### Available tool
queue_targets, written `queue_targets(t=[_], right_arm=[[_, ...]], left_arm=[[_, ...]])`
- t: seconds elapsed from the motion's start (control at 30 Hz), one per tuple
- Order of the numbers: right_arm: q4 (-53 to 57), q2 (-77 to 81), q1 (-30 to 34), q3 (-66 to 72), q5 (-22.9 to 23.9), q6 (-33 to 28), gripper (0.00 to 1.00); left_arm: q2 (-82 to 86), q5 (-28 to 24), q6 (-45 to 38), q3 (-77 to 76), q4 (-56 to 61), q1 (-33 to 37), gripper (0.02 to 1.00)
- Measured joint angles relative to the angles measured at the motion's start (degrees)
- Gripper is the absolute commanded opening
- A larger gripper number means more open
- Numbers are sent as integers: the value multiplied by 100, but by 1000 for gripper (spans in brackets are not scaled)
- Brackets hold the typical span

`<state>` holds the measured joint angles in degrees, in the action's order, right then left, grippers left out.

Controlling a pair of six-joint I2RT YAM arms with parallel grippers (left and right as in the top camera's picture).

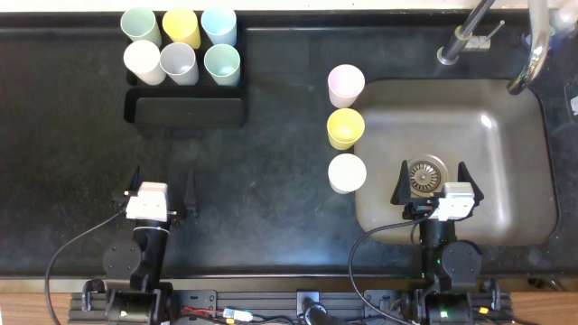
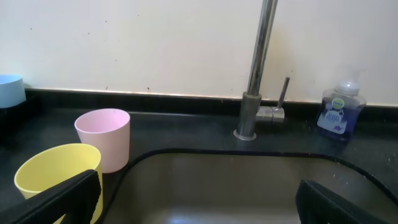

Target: Store Cups

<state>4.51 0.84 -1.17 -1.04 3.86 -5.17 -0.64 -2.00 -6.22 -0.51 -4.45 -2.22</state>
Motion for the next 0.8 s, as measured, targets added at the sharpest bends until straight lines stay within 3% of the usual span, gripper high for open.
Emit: queue_targets(t=[0.27,0.5,0.67,0.8], right_arm=[[0,0,0,0,2,2,998],[-2,0,0,0,0,0,998],[2,0,0,0,0,2,996],[-4,2,0,0,2,0,998]], left_arm=[[0,0,2,0,33,0,1000],[-411,-105,328,-254,796,0,1000],[-1996,-457,739,-1663,887,2,1000],[-3665,-811,938,-3720,-11,-98,1000]])
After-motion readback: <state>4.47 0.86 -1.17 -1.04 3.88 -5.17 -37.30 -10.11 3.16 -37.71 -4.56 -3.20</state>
